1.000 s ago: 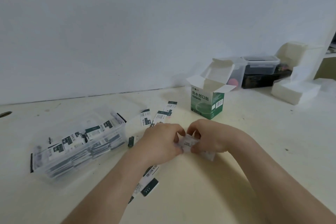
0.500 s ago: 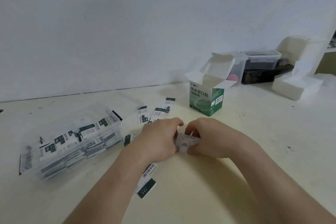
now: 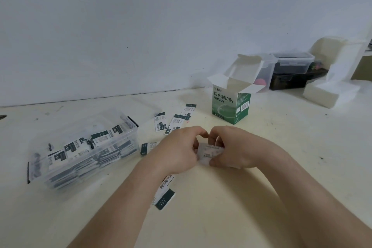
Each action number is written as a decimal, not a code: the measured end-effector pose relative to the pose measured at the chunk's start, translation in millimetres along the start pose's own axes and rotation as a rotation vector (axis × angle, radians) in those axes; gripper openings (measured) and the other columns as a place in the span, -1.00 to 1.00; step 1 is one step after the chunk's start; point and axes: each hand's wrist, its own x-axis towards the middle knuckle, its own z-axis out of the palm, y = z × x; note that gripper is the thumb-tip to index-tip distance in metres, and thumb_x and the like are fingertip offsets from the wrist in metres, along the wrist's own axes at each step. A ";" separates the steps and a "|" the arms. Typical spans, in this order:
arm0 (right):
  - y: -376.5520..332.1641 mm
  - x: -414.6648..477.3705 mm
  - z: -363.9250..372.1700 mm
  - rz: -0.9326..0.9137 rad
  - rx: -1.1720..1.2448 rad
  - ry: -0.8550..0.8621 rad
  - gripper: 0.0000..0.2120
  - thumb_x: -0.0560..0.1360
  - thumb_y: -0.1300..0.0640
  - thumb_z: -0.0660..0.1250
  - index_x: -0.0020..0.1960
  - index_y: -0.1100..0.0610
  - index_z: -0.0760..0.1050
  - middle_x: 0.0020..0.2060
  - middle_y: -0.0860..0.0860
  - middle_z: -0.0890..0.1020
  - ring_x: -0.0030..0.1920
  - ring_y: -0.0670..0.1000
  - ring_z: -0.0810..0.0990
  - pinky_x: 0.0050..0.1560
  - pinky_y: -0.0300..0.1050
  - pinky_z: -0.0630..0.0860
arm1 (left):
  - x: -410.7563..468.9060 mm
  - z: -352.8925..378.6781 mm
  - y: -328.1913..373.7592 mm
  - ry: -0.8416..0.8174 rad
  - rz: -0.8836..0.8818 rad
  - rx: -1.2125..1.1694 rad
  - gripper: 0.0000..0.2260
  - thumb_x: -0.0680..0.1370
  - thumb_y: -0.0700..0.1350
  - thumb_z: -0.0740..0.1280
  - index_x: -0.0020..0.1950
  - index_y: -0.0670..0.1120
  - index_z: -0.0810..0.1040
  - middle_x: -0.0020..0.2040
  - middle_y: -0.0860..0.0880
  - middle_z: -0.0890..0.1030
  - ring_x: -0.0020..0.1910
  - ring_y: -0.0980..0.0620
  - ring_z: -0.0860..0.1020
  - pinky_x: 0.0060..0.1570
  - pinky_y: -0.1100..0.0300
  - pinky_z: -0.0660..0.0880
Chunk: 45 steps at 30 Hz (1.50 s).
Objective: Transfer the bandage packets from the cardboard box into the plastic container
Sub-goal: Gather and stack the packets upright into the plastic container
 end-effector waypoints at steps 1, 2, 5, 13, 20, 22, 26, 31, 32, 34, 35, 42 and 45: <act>-0.2 0.1 0.5 0.006 0.016 0.002 -0.63 0.40 0.03 0.48 0.14 0.02 0.44 -0.06 -0.08 0.47 -0.08 -0.03 0.46 -0.18 -0.22 0.37 | 0.7 0.7 -1.3 0.034 -0.024 0.000 -0.58 0.47 -0.29 0.30 0.25 0.08 0.48 -0.16 0.12 0.55 -0.27 0.21 0.47 -0.15 0.29 0.43; -0.1 0.6 0.9 0.010 0.027 0.002 -0.60 0.40 0.04 0.49 0.17 0.02 0.45 -0.04 -0.08 0.48 -0.07 -0.03 0.47 -0.14 -0.22 0.39 | 1.7 1.6 -1.9 0.066 -0.042 0.006 -0.60 0.46 -0.30 0.28 0.22 0.08 0.51 -0.16 0.12 0.58 -0.31 0.24 0.46 -0.18 0.28 0.44; 1.4 1.8 2.4 0.009 0.039 0.000 -0.59 0.40 0.05 0.49 0.20 0.04 0.49 -0.05 -0.06 0.53 -0.08 -0.03 0.50 -0.10 -0.21 0.44 | 5.1 6.0 -0.4 0.095 -0.063 -0.011 -0.64 0.45 -0.30 0.25 0.14 0.06 0.56 -0.18 0.11 0.62 -0.35 0.26 0.46 -0.32 0.30 0.41; 5.3 8.3 7.9 0.004 0.063 0.076 -0.79 0.43 0.04 0.43 -0.26 0.07 0.43 -0.32 0.00 0.51 -0.34 -0.04 0.43 -0.33 -0.13 0.35 | 4.9 -0.8 0.6 0.151 -0.067 -0.302 -0.60 0.48 -0.29 0.31 0.20 0.12 0.46 -0.21 0.08 0.60 -0.25 0.08 0.56 -0.21 0.18 0.52; 9.7 7.6 7.8 -0.041 0.701 0.139 -0.86 0.60 0.16 0.28 -0.01 0.25 0.44 -0.34 0.09 0.69 -0.41 0.03 0.60 -0.36 -0.13 0.48 | -29.1 -39.4 -0.4 -0.028 -0.052 0.440 -0.53 0.53 -0.18 0.29 0.40 0.14 0.34 0.22 0.09 0.54 0.15 0.09 0.48 0.09 0.22 0.41; 5.0 6.4 8.4 -0.042 0.836 0.159 -0.87 0.61 0.17 0.25 -0.04 0.23 0.43 -0.39 0.12 0.66 -0.44 0.07 0.57 -0.44 -0.22 0.48 | -32.7 -35.6 -2.6 -0.204 -0.146 0.516 -0.53 0.54 -0.11 0.29 0.43 0.03 0.29 0.31 0.00 0.49 0.24 -0.01 0.47 0.18 0.12 0.44; 1.5 8.6 10.9 0.035 0.973 0.170 -0.80 0.62 0.09 0.24 -0.03 0.24 0.47 -0.48 0.07 0.54 -0.52 0.03 0.44 -0.49 -0.24 0.40 | -27.5 -29.0 -10.3 -0.126 -0.176 0.536 -0.67 0.56 -0.12 0.24 0.33 -0.04 0.37 0.17 -0.07 0.55 0.10 -0.07 0.51 0.03 0.08 0.49; 0.9 10.7 8.8 0.099 1.245 0.138 -0.80 0.63 0.22 0.16 0.04 0.31 0.52 -0.44 0.14 0.49 -0.48 0.08 0.47 -0.49 -0.24 0.43 | -21.5 -25.0 -11.7 0.051 -0.110 0.424 -0.63 0.55 -0.06 0.30 0.36 0.06 0.42 0.17 0.00 0.57 0.13 -0.05 0.52 0.09 0.10 0.46; 0.5 10.0 7.7 0.109 1.271 0.143 -0.80 0.63 0.24 0.15 0.02 0.31 0.52 -0.43 0.14 0.51 -0.45 0.10 0.53 -0.47 -0.23 0.47 | -20.9 -25.0 -10.0 0.073 -0.100 0.394 -0.64 0.56 -0.05 0.29 0.36 0.07 0.43 0.16 0.01 0.59 0.12 -0.04 0.53 0.09 0.10 0.46; -0.5 8.8 6.7 0.132 1.310 0.151 -0.80 0.62 0.26 0.14 0.00 0.29 0.52 -0.42 0.14 0.54 -0.36 0.14 0.62 -0.40 -0.18 0.54 | -19.7 -25.0 -9.5 0.131 -0.068 0.415 -0.70 0.56 -0.08 0.24 0.28 0.06 0.50 0.07 -0.02 0.63 0.01 -0.05 0.57 0.02 0.09 0.50; -0.7 9.2 6.5 0.145 1.339 0.147 -0.81 0.62 0.26 0.14 0.00 0.29 0.52 -0.42 0.14 0.55 -0.35 0.15 0.64 -0.38 -0.16 0.57 | -19.2 -25.1 -9.1 0.156 -0.060 0.431 -0.73 0.55 -0.12 0.22 0.23 0.04 0.54 0.02 -0.04 0.64 -0.06 -0.06 0.57 -0.04 0.10 0.51; -6.5 12.3 12.4 0.129 1.481 0.121 -0.68 0.61 -0.03 0.21 -0.02 0.22 0.54 -0.41 0.04 0.44 -0.47 -0.04 0.36 -0.50 -0.26 0.25 | -18.5 -28.1 5.3 0.408 -0.078 -0.307 -0.88 0.58 -0.15 0.31 -0.01 0.03 0.62 -0.14 0.10 0.68 -0.13 0.05 0.64 -0.09 0.16 0.56; -8.4 13.4 17.8 0.039 1.272 0.090 -0.33 0.39 -0.43 0.21 -0.01 0.18 0.58 -0.31 0.09 0.60 -0.37 0.03 0.47 -0.39 -0.19 0.36 | -19.0 -20.7 23.5 0.276 -0.106 -0.980 -0.90 0.57 -0.24 0.32 0.01 -0.13 0.63 -0.11 -0.06 0.71 -0.09 0.01 0.68 -0.02 0.16 0.61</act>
